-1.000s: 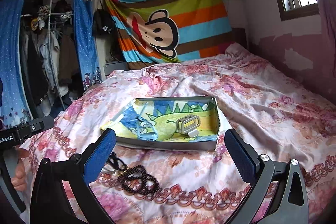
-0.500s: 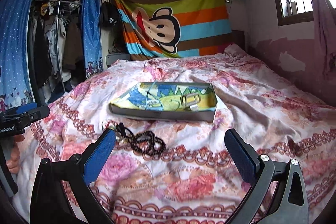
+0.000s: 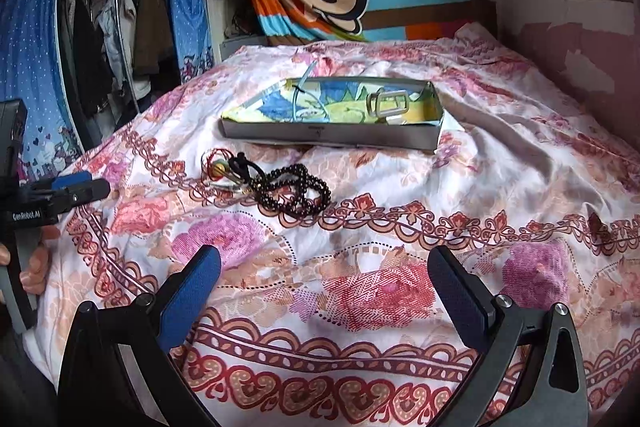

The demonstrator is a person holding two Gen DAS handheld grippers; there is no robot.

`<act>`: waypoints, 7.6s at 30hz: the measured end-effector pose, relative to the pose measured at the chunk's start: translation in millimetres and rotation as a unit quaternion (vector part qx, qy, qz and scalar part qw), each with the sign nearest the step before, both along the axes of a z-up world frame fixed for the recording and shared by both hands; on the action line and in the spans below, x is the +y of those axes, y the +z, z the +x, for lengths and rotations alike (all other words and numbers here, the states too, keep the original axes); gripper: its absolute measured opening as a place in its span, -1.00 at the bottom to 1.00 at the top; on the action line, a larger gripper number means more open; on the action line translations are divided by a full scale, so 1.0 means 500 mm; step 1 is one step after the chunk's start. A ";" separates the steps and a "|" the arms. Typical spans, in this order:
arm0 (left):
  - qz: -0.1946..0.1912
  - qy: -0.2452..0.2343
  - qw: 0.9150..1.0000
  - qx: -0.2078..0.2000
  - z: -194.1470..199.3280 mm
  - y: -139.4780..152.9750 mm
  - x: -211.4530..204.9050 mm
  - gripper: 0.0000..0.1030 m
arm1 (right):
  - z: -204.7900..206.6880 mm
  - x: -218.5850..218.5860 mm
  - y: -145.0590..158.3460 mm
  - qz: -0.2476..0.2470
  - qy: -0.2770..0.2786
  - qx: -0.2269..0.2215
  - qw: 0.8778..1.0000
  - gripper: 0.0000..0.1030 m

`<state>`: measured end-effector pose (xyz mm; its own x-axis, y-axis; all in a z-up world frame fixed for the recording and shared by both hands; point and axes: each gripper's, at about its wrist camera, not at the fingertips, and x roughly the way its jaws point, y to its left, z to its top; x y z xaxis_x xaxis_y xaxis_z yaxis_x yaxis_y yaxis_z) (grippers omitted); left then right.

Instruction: Organize jewelry

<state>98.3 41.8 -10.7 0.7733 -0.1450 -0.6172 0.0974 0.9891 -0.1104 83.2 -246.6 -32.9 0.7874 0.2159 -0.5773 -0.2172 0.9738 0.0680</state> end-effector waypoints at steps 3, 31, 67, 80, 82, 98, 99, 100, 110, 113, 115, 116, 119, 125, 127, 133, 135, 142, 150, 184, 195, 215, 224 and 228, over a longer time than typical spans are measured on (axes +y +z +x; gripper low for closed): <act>0.000 -0.012 1.000 0.016 0.030 -0.004 -0.003 1.00 | 0.032 0.007 -0.014 -0.007 0.017 0.025 1.000 0.97; -0.076 -0.068 0.989 0.109 0.263 -0.093 -0.025 -0.49 | 0.255 0.082 -0.075 -0.026 0.091 0.079 0.992 0.97; -0.132 -0.117 0.977 0.116 0.182 -0.049 -0.036 -0.91 | 0.283 0.096 -0.098 0.003 0.124 0.095 0.988 0.83; -0.158 -0.135 0.974 0.088 0.177 -0.031 -0.030 -0.91 | 0.267 0.126 -0.098 -0.007 0.164 0.097 0.982 -0.44; -0.163 -0.141 0.973 0.079 0.174 -0.022 -0.029 -0.91 | 0.264 0.126 -0.094 0.001 0.168 0.098 0.981 -0.74; -0.159 -0.140 0.977 0.027 0.194 0.033 -0.042 -0.91 | 0.247 0.082 0.018 0.016 0.151 0.006 0.988 -0.82; -0.158 -0.135 0.978 0.021 0.203 0.042 -0.042 -0.91 | 0.249 0.076 0.033 0.018 0.147 -0.004 0.989 -0.82; -0.156 -0.132 0.979 0.015 0.210 0.051 -0.042 -0.91 | 0.252 0.069 0.048 0.020 0.144 -0.013 0.989 -0.82; -0.125 -0.104 0.986 -0.034 0.342 0.131 -0.062 -0.91 | 0.340 0.050 0.193 0.026 0.097 -0.091 0.991 -0.82; -0.127 -0.093 0.987 -0.039 0.384 0.128 -0.063 -0.91 | 0.377 0.060 0.227 0.019 0.082 -0.113 0.990 -0.82; -0.131 -0.086 0.987 -0.037 0.411 0.114 -0.064 -0.91 | 0.399 0.066 0.243 0.015 0.069 -0.125 0.990 -0.82; -0.133 -0.083 0.987 -0.034 0.424 0.106 -0.064 -0.91 | 0.410 0.068 0.249 0.017 0.063 -0.129 0.990 -0.82; -0.129 -0.078 0.988 -0.021 0.449 0.076 -0.065 -0.91 | 0.442 0.074 0.247 0.018 0.051 -0.130 0.990 -0.82; -0.123 -0.066 0.990 0.012 0.475 0.009 -0.069 -0.91 | 0.483 0.083 0.153 0.023 0.051 -0.076 0.996 -0.82; -0.122 -0.061 0.990 0.020 0.482 -0.006 -0.069 -0.91 | 0.486 0.082 0.111 0.019 0.052 -0.056 0.997 -0.82; -0.098 -0.045 0.993 0.049 0.496 -0.044 -0.076 -0.91 | 0.493 0.072 0.015 0.020 0.039 -0.004 0.999 -0.82; -0.090 -0.041 0.994 0.055 0.497 -0.052 -0.077 -0.91 | 0.494 0.068 -0.009 0.018 0.036 0.009 0.999 -0.82; -0.063 -0.036 0.995 0.061 0.490 -0.058 -0.082 -0.90 | 0.488 0.048 -0.032 0.024 0.022 0.025 0.999 -0.80; -0.052 -0.033 0.996 0.062 0.470 -0.045 -0.082 -0.74 | 0.461 0.041 -0.027 0.001 0.019 0.026 0.999 -0.23; -0.032 0.050 0.996 -0.073 0.052 0.095 0.006 1.00 | 0.040 0.052 0.133 0.013 0.014 -0.105 0.994 0.97; -0.016 0.056 0.995 -0.085 -0.092 0.050 0.020 1.00 | -0.087 0.088 0.084 -0.015 0.021 -0.091 0.996 0.97; -0.002 0.053 0.998 -0.034 -0.086 0.005 0.033 1.00 | -0.066 0.080 0.017 -0.022 0.014 -0.038 0.999 0.97; -0.002 0.017 1.000 -0.009 -0.010 0.001 0.013 1.00 | -0.001 0.063 0.019 -0.054 0.027 -0.024 0.998 0.97; -0.004 0.002 1.000 0.004 0.017 -0.008 0.005 1.00 | 0.036 0.064 0.015 -0.076 0.031 -0.018 0.996 0.97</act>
